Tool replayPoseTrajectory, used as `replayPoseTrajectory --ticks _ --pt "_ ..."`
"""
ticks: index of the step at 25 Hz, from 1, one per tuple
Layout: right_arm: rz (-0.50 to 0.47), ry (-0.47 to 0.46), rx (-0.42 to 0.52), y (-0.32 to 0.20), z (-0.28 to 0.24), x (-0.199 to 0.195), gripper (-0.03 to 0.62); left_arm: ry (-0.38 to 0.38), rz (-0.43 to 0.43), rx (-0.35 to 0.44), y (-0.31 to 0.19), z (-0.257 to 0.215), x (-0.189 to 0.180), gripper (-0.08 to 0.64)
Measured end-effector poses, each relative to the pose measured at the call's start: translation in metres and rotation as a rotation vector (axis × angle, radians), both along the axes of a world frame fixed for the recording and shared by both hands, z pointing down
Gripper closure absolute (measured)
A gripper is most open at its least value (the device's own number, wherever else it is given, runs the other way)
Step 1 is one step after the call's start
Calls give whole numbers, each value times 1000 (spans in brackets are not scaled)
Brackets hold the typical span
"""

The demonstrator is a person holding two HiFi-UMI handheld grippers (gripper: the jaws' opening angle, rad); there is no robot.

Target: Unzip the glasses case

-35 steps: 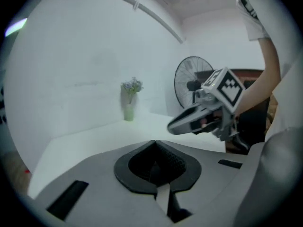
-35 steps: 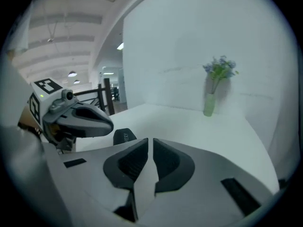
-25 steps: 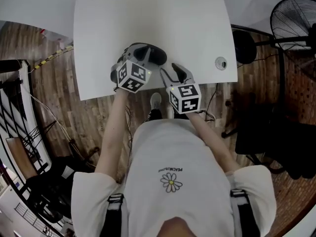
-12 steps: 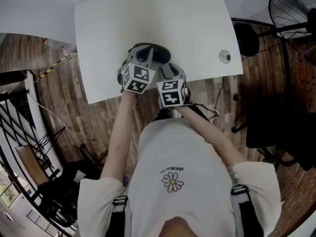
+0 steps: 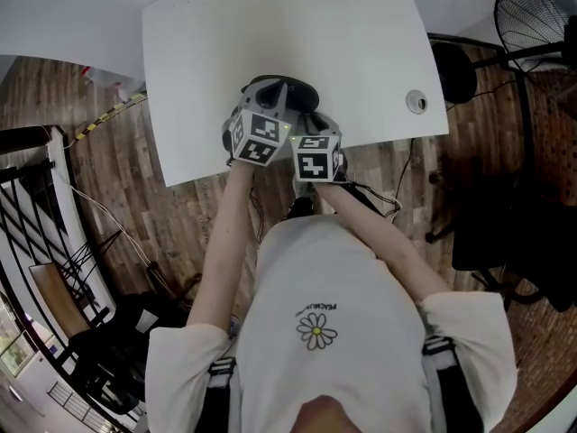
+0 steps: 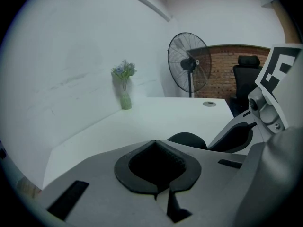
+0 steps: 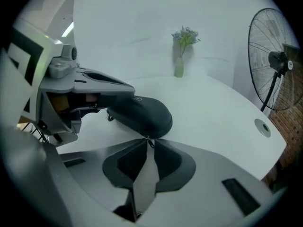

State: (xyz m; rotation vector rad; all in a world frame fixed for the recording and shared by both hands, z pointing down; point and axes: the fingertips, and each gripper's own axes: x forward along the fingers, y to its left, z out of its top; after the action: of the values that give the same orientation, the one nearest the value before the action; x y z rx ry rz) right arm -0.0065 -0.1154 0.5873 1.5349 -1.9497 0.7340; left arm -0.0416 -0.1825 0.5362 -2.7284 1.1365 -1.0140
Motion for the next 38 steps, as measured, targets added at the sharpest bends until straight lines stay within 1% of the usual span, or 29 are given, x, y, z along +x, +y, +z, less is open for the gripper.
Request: replayPoseTrajectory --ticks 1,2,6,9,11,14,18,21,23,25,27,29,31,32,34,38 --pt "-21 1 6 1 -1 -1 567 2 -1 1 0 0 0 548" --pt "-41 1 12 2 -1 -2 579 3 -2 3 0 0 0 548" --pt "-92 -32 5 4 -2 -4 583 4 -7 15 1 0 0 548" --pt "-133 -21 2 6 -3 -1 584 -5 5 32 1 0 1 548" --pt "-126 -10 -9 6 -3 6 584 -19 22 47 1 0 2 548" --pt "-87 -10 -24 2 -2 24 583 -29 37 54 3 1 1 548" --pt "-114 -10 -21 -10 -1 38 583 -24 25 61 4 1 4 548" --pt "-138 -23 -31 -12 0 38 584 -10 -6 50 3 0 3 548" --pt "-185 -17 -36 -7 0 34 584 -2 -28 15 4 -1 0 548" --pt "-251 -27 -43 3 -1 29 584 -11 -30 -21 11 -3 1 548" --pt "-343 -26 -41 18 -2 19 584 -8 -41 -43 22 -6 1 548" --pt "-453 9 -42 37 0 5 584 8 -69 -51 31 -7 0 548" --pt "-537 27 -45 53 2 -9 584 13 -90 -48 38 -3 -3 548" --pt "-558 27 -47 58 3 -14 584 15 -96 -39 40 -1 -4 548" --pt "-569 32 -51 61 4 -18 584 16 -104 -20 42 0 -6 548" --pt "-598 90 -44 54 4 -12 584 11 -87 -21 37 2 -1 548"
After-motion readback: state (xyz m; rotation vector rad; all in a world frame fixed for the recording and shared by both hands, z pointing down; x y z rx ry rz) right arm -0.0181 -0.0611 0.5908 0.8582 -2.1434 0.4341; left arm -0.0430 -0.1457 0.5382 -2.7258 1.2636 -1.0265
